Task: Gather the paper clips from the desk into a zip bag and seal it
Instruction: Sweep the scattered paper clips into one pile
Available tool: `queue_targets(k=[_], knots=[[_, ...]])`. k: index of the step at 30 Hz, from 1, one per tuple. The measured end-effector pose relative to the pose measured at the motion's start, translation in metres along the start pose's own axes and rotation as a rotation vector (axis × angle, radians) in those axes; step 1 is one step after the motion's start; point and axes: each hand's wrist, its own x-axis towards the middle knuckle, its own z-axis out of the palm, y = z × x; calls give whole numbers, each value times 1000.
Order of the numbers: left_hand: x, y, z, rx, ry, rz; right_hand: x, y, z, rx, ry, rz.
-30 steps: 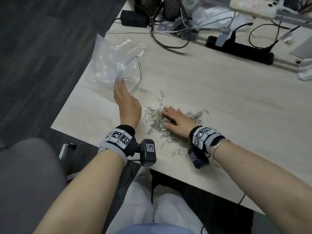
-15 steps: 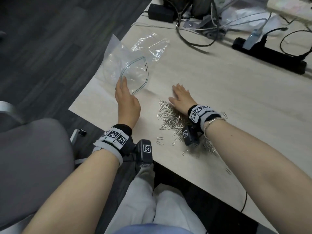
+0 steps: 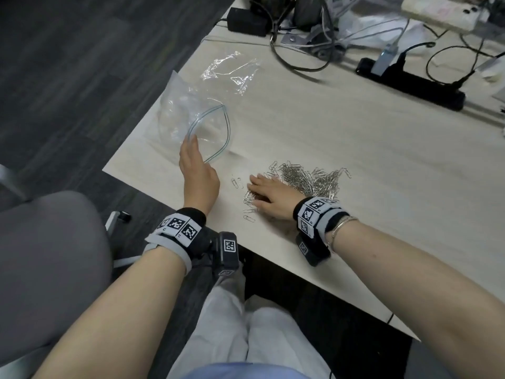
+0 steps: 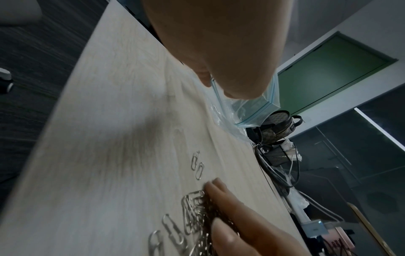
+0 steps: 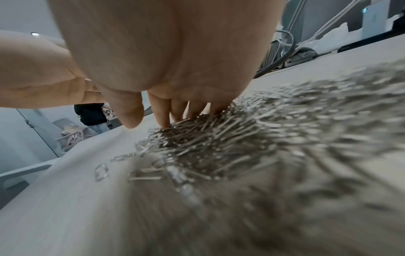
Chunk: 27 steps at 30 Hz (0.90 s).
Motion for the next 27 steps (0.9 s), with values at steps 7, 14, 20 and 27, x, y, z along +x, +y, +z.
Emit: queue_targets(k=[7, 14, 20, 27], knots=[[-19, 1, -5, -9, -32, 2, -34, -9, 5, 74, 135, 44], [-17, -9, -19, 9, -6, -4, 10, -60, 32, -107, 198, 91], [-17, -22, -26, 8, -35, -1, 47, -72, 39, -121, 125, 200], [-21, -20, -22, -16, -87, 0, 9, -54, 51, -230, 115, 266]])
